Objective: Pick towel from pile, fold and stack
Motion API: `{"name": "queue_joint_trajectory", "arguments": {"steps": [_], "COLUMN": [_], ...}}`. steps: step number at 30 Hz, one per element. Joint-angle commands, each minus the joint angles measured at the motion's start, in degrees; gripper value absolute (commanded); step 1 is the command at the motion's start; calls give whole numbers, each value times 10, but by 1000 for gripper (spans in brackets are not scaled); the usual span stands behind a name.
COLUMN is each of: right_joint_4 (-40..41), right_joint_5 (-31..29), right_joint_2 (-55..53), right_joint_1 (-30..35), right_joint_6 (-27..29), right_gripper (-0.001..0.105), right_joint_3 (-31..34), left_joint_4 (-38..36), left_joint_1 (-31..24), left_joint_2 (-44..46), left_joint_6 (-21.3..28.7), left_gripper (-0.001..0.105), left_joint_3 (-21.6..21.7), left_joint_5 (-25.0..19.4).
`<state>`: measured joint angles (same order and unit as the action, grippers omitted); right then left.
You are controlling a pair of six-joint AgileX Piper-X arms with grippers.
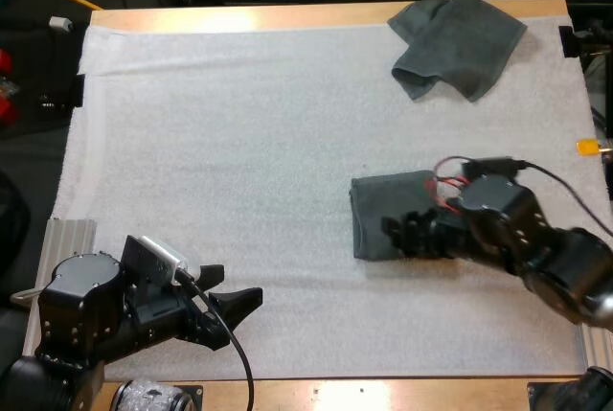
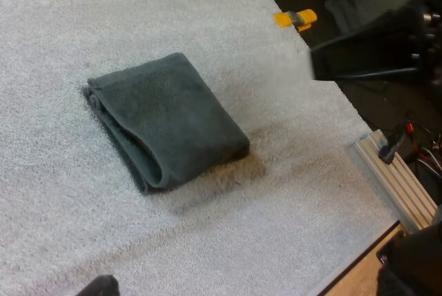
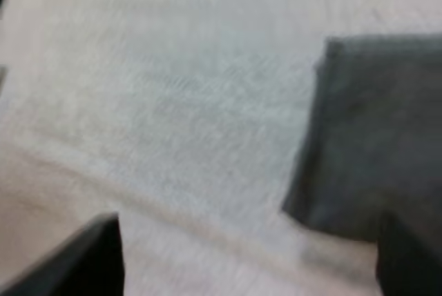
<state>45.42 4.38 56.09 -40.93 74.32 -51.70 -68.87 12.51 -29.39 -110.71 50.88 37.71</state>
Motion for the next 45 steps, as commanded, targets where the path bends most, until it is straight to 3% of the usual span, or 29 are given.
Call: {"name": "queue_joint_trajectory", "arguments": {"steps": [1, 13, 25, 31, 38, 45], "right_joint_4": [18, 101, 127, 127, 127, 127], "right_joint_5": [-11, -33, -34, -36, -53, -60], "right_joint_2": [-17, -134, -144, -144, -144, -144], "right_joint_1": [1, 1, 1, 1, 1, 1], "right_joint_6": [11, 18, 31, 31, 31, 31], "right_gripper": [73, 73, 73, 73, 73, 73], "right_joint_3": [-6, -6, -6, -6, -6, -6], "left_joint_4": [1, 1, 30, 98, 161, 179], "left_joint_1": [0, 0, 0, 0, 0, 0], "left_joint_2": [1, 1, -16, -80, -194, -285], "left_joint_6": [4, 21, 19, 13, 14, 13], "left_gripper": [70, 70, 70, 72, 72, 72], "left_joint_3": [1, 1, -19, -59, -61, -61], "left_joint_5": [1, -40, -50, -44, -10, -11]}}
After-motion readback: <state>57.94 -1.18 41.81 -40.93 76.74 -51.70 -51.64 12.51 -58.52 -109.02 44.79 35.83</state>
